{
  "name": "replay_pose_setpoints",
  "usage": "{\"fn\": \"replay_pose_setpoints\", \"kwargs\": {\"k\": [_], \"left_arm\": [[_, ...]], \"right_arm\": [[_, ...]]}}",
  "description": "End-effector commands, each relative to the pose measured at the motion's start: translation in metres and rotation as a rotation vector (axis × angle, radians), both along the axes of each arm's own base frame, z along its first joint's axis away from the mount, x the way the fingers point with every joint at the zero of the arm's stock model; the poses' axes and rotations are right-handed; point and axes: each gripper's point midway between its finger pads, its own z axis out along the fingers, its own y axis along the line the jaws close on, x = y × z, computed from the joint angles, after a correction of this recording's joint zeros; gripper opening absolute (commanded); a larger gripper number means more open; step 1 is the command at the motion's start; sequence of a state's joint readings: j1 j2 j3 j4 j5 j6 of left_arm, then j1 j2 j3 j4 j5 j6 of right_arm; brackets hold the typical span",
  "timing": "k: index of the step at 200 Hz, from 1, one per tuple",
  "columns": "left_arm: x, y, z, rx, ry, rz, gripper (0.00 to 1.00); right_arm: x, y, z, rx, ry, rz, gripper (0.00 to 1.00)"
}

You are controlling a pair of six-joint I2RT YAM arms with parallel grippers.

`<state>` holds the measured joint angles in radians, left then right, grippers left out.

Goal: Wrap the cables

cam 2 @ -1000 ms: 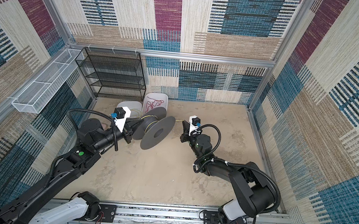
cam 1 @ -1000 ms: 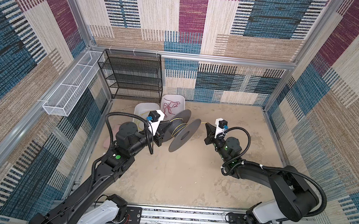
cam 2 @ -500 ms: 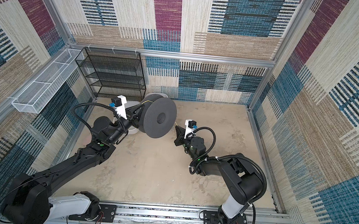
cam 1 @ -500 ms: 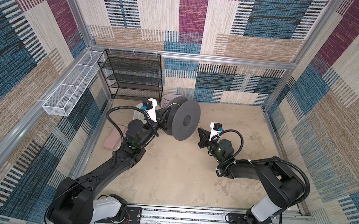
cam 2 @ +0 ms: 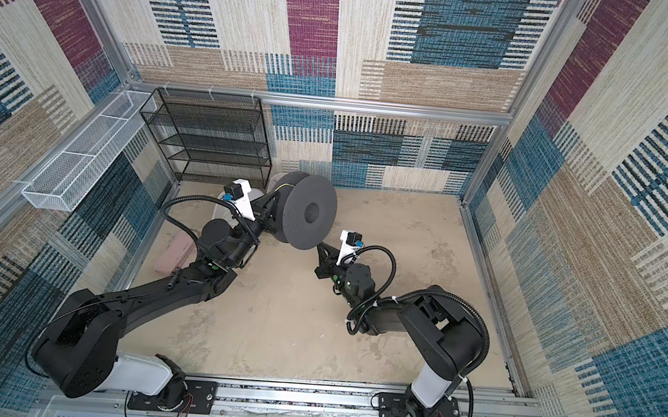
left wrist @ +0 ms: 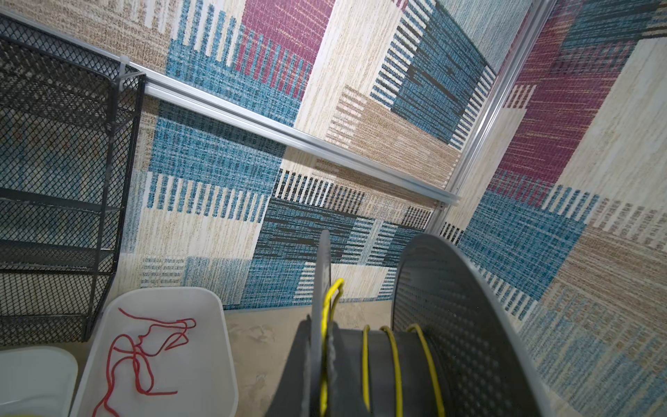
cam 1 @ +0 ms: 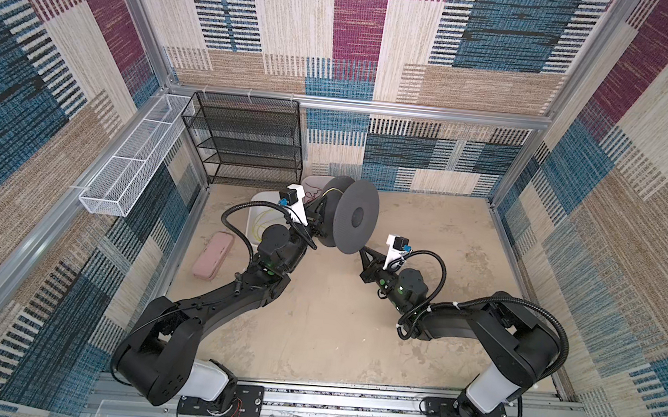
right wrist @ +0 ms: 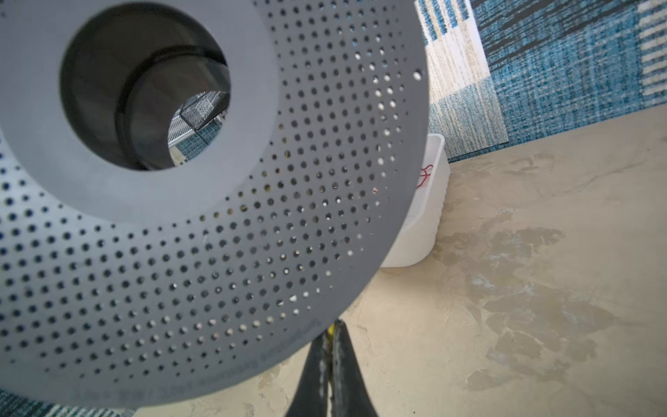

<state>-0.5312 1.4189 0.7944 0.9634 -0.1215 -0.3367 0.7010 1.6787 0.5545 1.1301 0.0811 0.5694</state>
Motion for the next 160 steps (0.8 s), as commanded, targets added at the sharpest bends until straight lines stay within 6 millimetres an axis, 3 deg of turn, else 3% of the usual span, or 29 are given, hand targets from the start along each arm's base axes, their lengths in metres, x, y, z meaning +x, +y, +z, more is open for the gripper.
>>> {"fn": "replay_pose_setpoints", "kwargs": {"k": [1, 43, 99, 160], "left_arm": [[-0.032, 0.048, 0.094, -0.310, -0.339, 0.151, 0.00], [-0.032, 0.040, 0.080, -0.296, -0.308, 0.139, 0.00], [-0.034, 0.039, 0.047, -0.293, -0.181, 0.101, 0.00], [-0.037, 0.029, 0.042, -0.391, -0.146, -0.010, 0.00]], "right_arm": [[-0.029, 0.030, 0.001, 0.052, 0.054, 0.208, 0.00], [-0.039, 0.028, 0.025, 0.096, 0.007, 0.244, 0.00], [-0.051, 0.024, 0.048, 0.157, -0.011, 0.283, 0.00], [-0.063, 0.025, 0.072, 0.240, -0.073, 0.366, 0.00]]}}
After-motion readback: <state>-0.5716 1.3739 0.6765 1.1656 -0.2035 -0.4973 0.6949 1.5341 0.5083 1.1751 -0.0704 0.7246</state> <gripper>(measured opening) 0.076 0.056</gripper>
